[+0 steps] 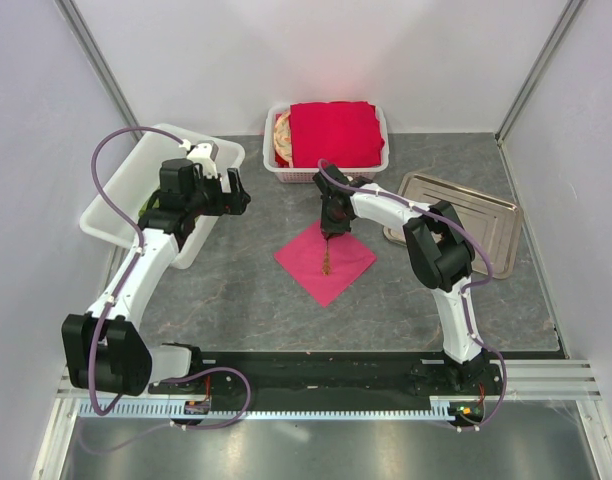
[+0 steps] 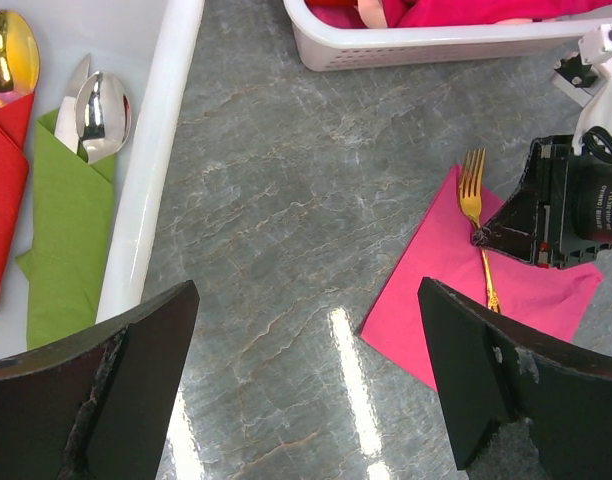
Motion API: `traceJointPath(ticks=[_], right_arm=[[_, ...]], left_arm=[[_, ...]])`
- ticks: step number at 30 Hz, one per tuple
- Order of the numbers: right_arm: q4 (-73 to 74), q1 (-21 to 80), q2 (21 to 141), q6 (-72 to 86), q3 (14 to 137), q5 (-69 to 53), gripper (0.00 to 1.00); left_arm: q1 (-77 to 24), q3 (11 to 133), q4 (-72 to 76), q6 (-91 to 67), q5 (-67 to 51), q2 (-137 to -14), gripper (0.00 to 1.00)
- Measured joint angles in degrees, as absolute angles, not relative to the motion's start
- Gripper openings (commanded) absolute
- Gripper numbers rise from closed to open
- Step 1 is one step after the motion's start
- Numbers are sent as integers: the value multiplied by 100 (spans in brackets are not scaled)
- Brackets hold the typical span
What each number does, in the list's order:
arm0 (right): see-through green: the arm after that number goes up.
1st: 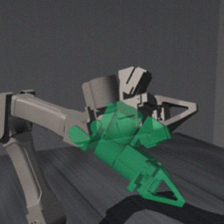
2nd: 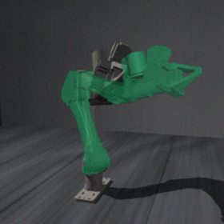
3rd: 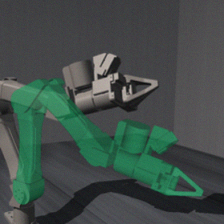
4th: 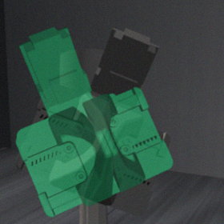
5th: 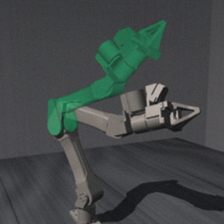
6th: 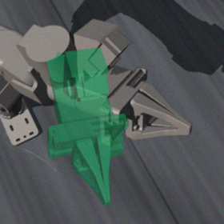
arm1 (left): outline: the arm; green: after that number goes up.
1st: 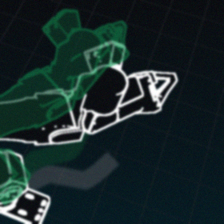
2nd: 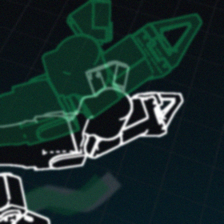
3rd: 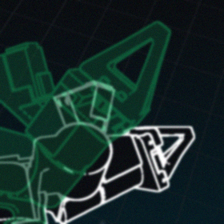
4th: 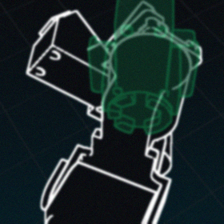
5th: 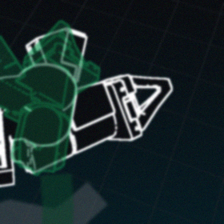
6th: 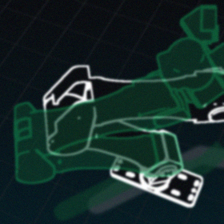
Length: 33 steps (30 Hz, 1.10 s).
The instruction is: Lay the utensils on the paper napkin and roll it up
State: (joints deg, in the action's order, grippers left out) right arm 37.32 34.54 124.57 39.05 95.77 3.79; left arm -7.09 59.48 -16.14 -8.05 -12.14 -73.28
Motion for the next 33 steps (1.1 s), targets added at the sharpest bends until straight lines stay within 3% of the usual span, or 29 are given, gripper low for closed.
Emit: traceJointPath(ticks=[3, 15, 17, 21, 23, 24, 27, 33], right_arm=[[3730, 3454, 12457, 3927, 9577, 346, 35], [3778, 3426, 12460, 3579, 9924, 104, 46], [3774, 3402, 12457, 3363, 10047, -56, 54], [3756, 3352, 12457, 2805, 10178, -502, 56], [3765, 3321, 12457, 2486, 10215, -725, 71], [3776, 3286, 12427, 2274, 10217, -860, 72], [3795, 3131, 12132, 1850, 10057, -1173, 72], [3916, 1828, 10844, 1258, 9367, -1511, 57]], left_arm=[[-709, 5948, -1616, -808, -1214, -7356, 99], [-709, 5948, -1614, -810, -1273, -7356, 100], [-709, 5948, -1614, -812, -1293, -7356, 100], [-707, 5948, -1614, -810, -1372, -7356, 100], [-707, 5948, -1614, -805, -1446, -7347, 100], [-707, 5944, -1612, -801, -1533, -7338, 100], [-707, 5900, -1614, -788, -1688, -7264, 100], [-709, 5863, -1601, -784, -1962, -7072, 100]])
